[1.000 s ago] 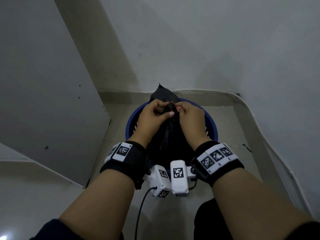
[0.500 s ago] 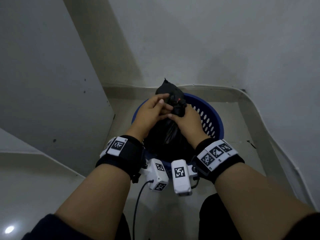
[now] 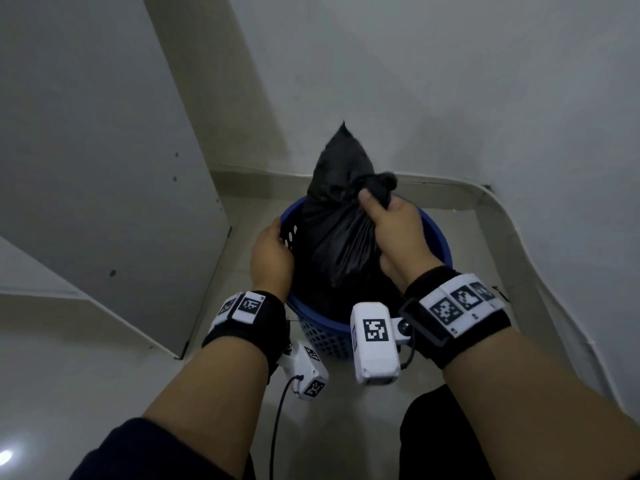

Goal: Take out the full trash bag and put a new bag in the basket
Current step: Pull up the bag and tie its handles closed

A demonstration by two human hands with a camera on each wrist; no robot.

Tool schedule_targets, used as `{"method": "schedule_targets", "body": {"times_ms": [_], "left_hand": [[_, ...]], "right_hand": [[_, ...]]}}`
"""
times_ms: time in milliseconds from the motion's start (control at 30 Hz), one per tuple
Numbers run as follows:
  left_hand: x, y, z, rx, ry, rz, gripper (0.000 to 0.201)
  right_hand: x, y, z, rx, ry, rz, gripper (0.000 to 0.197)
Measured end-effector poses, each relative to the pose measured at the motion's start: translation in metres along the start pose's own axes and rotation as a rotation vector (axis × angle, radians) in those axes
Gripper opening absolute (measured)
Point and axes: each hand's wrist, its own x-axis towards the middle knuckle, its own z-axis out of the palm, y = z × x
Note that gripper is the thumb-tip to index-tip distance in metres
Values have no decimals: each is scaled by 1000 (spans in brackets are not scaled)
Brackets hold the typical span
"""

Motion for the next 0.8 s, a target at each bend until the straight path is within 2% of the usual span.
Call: {"method": "schedule_targets", "body": {"times_ms": [100,167,333,400,467,533,633,667,800], "left_hand": [[-4,3,-2,-61,30,50,54],[-4,1,-2,-105,27,36,53],[-1,-7,2,-103,6,23,49],[1,-7,0,-96,-53,6,50],[4,-1,-9,-132,-185,-42,43],[7,24,-30,-248,-323,-131,43],[8,76,-65,-535,-392,-341,72],[9,92,-77,-616,-408,-341,86],[-10,152,-128,-621,-560,-125,116]], "right_hand": [[5,-24,2,31,-12,-96,17],[3,-28,2,2,-29,-100,17],[4,-22,-2,-51,12,-77,29],[5,-32,1,-65,30,-82,42],[8,-51,3,-115,56,-75,58],[10,-77,5,-161,50,-64,45],[5,-120,8,-226,18,-23,38],[2,-134,9,-256,4,-18,38],[-25,-198,13,-303,5,30,41]]}}
